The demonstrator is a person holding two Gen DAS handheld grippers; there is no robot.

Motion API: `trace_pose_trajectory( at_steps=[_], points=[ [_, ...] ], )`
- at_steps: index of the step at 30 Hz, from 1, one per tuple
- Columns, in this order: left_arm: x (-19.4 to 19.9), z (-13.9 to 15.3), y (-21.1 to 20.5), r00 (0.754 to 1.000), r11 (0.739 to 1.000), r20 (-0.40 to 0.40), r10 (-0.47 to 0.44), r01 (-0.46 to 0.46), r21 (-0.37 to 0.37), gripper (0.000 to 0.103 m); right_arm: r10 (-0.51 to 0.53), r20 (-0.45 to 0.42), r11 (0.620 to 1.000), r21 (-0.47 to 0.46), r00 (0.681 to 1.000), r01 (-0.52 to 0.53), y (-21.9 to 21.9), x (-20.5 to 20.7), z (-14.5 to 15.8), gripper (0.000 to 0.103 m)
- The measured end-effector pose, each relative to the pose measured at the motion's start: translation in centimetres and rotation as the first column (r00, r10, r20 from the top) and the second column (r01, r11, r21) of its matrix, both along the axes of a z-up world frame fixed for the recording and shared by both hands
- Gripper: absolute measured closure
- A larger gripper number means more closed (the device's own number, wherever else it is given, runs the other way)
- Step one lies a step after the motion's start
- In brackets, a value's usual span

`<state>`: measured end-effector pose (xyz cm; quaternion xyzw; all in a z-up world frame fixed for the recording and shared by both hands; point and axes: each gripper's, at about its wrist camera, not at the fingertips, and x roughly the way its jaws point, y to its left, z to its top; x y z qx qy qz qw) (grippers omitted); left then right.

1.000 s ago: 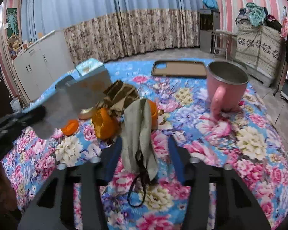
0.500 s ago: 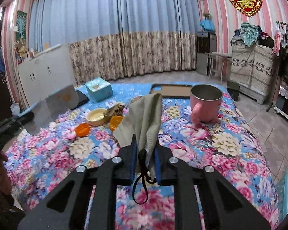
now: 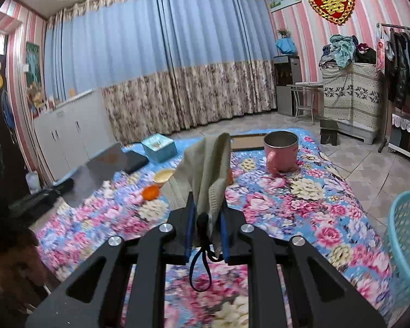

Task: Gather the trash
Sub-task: 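Grasp the beige cloth with the right tool while the left tool grasps the white card, then carry the beige cloth and white card to the blue wastebasket and open both tools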

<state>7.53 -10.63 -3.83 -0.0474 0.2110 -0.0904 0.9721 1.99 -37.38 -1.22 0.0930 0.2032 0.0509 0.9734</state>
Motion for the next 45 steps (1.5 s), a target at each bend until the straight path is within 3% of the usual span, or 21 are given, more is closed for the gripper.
trace_pose_trajectory(
  at_steps=[7, 11, 14, 24, 45],
  points=[
    [-0.5, -0.2, -1.3, 0.999, 0.999, 0.003, -0.033, 0.033, 0.028, 0.096, 0.019, 0.007, 0.999, -0.031, 1.0, -0.018, 0.9, 0.1, -0.1, 0.087],
    [-0.5, -0.2, -1.6, 0.999, 0.999, -0.003, -0.039, 0.039, 0.037, 0.095, -0.013, 0.007, 1.0, -0.003, 1.0, 0.013, -0.6, -0.3, 0.0, 0.087],
    [-0.6, 0.1, -1.7, 0.999, 0.998, -0.004, -0.042, 0.042, 0.044, 0.096, -0.067, 0.025, 0.997, -0.037, 0.997, 0.068, -1.5, -1.2, 0.4, 0.087],
    [-1.9, 2.9, -3.4, 0.997, 0.993, 0.034, -0.076, 0.073, 0.09, 0.096, -0.095, 0.055, 0.993, -0.06, 0.994, 0.098, -3.8, -3.1, 1.8, 0.087],
    [-3.5, 7.7, -13.6, 0.959, 0.954, 0.041, -0.28, 0.273, 0.125, 0.095, -0.209, 0.069, 0.974, -0.073, 0.975, 0.214, -10.6, -5.8, 3.3, 0.087]
  ],
)
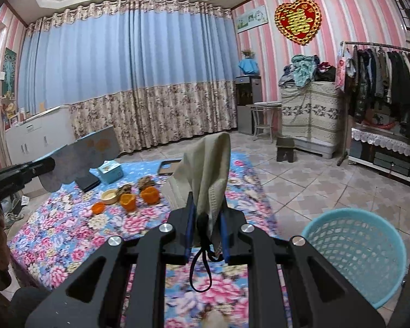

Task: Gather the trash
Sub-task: 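Carry the beige cloth and white card to the blue wastebasket and open both tools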

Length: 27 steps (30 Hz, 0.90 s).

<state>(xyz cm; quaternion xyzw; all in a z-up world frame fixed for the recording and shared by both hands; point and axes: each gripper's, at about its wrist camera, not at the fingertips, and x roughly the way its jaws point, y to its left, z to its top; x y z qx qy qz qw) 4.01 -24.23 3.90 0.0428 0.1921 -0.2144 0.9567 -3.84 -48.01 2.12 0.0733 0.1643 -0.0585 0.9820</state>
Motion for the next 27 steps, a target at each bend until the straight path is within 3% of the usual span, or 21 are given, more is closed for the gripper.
trace_pose_trajectory(
  at_steps=[6, 18, 27],
  points=[
    [0.0, 1.4, -4.1, 0.996, 0.996, -0.008, -0.089, 0.089, -0.008, 0.095, -0.046, 0.007, 0.999, -0.007, 0.999, 0.046, -2.4, -0.9, 0.4, 0.087],
    [-0.9, 1.7, -11.3, 0.981, 0.98, 0.008, -0.193, 0.192, 0.048, 0.095, -0.135, 0.002, 0.99, -0.035, 0.991, 0.135, -7.3, -2.4, 0.6, 0.087],
    [-0.1, 0.2, -16.7, 0.961, 0.963, -0.068, -0.268, 0.269, 0.009, 0.095, -0.244, -0.022, 0.969, -0.054, 0.97, 0.243, -12.5, -4.2, 0.3, 0.087]
  ],
)
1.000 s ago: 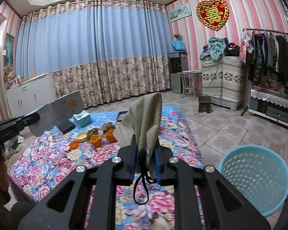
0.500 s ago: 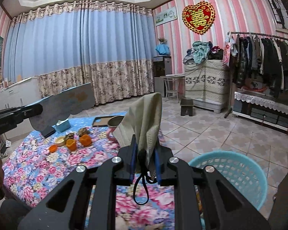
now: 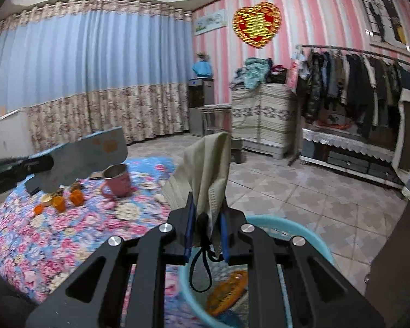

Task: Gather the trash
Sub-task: 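Carry the beige cloth and white card to the blue wastebasket and open both tools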

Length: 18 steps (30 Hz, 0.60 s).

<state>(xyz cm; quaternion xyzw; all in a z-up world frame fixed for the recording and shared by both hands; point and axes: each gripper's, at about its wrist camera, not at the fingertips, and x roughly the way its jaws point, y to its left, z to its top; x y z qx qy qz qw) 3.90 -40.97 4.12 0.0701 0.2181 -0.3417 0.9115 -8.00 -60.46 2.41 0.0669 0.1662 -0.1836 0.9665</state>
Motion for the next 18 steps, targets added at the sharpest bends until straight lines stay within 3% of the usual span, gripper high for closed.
trace_pose_trajectory(
  at_steps=[8, 18],
  points=[
    [-0.3, -3.6, -6.4, 0.988, 0.996, -0.124, -0.091, 0.092, 0.001, 0.095, -0.076, -0.023, 0.996, 0.034, 0.997, 0.076, -3.3, -1.7, -1.1, 0.086],
    [-1.5, -6.0, -13.0, 0.969, 0.986, -0.189, -0.159, 0.165, 0.015, 0.095, -0.141, -0.042, 0.988, 0.054, 0.989, 0.143, -6.5, -3.2, -1.9, 0.084]
  ],
)
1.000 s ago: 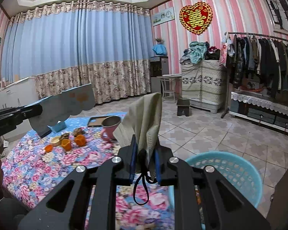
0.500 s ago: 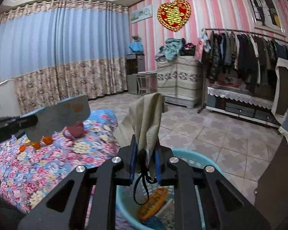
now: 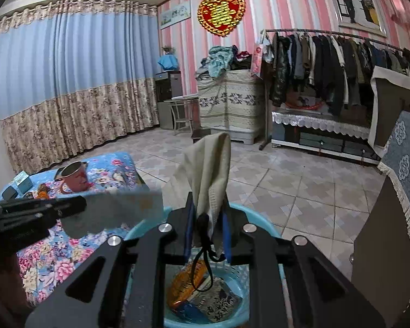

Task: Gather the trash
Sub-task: 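Carry the beige cloth and white card to the blue wastebasket and open both tools, then move both open tools back over the bed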

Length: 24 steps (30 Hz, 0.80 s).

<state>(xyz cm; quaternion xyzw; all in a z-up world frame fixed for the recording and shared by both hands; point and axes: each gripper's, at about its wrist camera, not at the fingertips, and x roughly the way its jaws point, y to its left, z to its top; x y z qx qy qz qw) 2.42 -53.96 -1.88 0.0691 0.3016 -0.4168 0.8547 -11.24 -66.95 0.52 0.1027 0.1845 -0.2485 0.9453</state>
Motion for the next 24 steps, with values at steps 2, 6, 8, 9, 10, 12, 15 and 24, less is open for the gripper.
trace_pose_trajectory(
  at_steps=[2, 6, 8, 9, 10, 12, 15, 24],
  points=[
    [-0.1, -0.4, -1.0, 1.0, 1.0, -0.011, -0.012, 0.012, 0.01, 0.095, -0.005, -0.002, 1.0, 0.003, 1.0, 0.005, -0.5, -0.2, -0.2, 0.084],
    [0.1, -0.7, -2.2, 0.999, 1.0, -0.033, -0.03, 0.03, -0.001, 0.085, 0.004, -0.03, 1.0, 0.014, 1.0, -0.003, -1.1, 0.4, -0.5, 0.069],
    [0.1, -0.6, -2.4, 0.999, 0.999, -0.034, -0.031, 0.031, -0.016, 0.066, -0.03, -0.015, 1.0, -0.009, 0.999, 0.03, -1.0, 0.2, -0.2, 0.032],
    [0.1, -0.5, -2.4, 0.999, 0.999, -0.031, -0.036, 0.035, -0.021, 0.066, -0.032, -0.005, 0.999, -0.009, 0.999, 0.032, -1.0, 0.0, -0.1, 0.032],
    [0.1, -0.3, -2.5, 0.999, 0.999, -0.028, -0.035, 0.034, -0.022, 0.066, -0.034, -0.002, 0.999, -0.004, 0.999, 0.034, -1.1, -0.1, -0.1, 0.032],
    [0.2, 0.0, -2.2, 0.999, 0.999, -0.026, -0.032, 0.031, -0.03, 0.066, -0.041, -0.002, 0.999, 0.0, 0.999, 0.041, -1.3, 0.0, -0.1, 0.032],
    [0.7, 0.8, -1.4, 1.0, 0.999, -0.009, -0.014, 0.014, -0.033, 0.066, -0.041, -0.002, 0.999, 0.003, 0.999, 0.041, -1.3, 0.0, -0.2, 0.032],
    [3.6, 3.5, 5.3, 0.995, 0.997, 0.062, 0.075, -0.075, -0.012, 0.064, -0.003, 0.009, 1.0, 0.026, 1.0, 0.003, 1.2, 1.6, -0.1, 0.032]
  ],
)
